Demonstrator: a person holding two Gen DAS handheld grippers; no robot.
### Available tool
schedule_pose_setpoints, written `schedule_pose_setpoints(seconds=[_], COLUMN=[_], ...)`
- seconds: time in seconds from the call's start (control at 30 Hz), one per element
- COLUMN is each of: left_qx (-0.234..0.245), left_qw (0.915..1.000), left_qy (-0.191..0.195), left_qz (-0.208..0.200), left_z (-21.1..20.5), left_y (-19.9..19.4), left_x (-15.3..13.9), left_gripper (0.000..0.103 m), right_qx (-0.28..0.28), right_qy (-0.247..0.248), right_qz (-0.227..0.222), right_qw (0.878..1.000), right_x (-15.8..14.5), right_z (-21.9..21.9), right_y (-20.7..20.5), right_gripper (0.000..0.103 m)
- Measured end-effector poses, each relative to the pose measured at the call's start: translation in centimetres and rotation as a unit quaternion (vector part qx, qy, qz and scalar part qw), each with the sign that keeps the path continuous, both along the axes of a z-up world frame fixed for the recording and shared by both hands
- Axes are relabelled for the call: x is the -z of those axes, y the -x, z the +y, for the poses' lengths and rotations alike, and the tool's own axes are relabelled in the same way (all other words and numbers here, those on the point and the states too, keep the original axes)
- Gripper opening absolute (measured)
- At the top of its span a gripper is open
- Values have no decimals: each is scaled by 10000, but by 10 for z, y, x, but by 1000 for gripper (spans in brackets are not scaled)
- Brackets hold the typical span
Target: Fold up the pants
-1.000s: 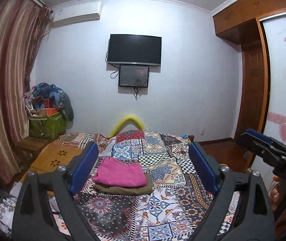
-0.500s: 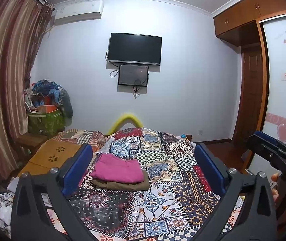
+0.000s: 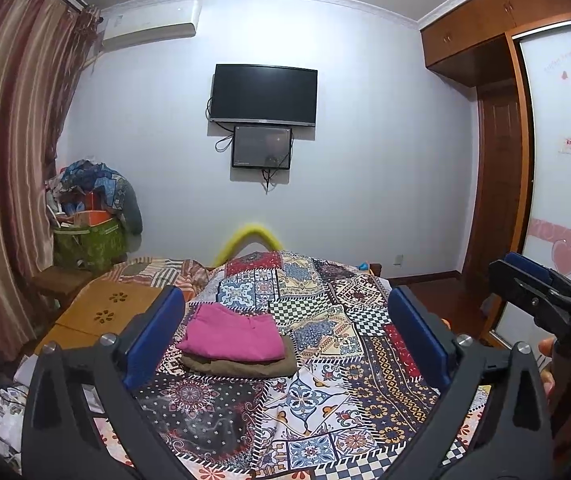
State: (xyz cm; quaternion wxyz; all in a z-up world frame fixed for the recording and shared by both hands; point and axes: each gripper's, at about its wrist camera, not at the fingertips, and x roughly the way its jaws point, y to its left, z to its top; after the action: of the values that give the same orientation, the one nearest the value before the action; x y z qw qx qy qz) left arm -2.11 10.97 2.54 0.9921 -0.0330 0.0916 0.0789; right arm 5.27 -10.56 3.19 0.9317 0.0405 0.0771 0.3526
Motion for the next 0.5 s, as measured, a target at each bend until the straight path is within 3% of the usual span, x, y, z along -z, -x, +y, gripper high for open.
schedule_pose_setpoints(seconds=[0.5], left_qx=[1], left_qw=[10000], left_qy=[-49], left_qz=[-6], left_z=[-3], left_y=[1], left_x=[2], left_gripper=[103], right_qx=[31], right_qy=[50], right_qz=[1], right_qw=[10000], right_x=[-1], right_z=[-4], right_y=[-1], right_gripper=[103])
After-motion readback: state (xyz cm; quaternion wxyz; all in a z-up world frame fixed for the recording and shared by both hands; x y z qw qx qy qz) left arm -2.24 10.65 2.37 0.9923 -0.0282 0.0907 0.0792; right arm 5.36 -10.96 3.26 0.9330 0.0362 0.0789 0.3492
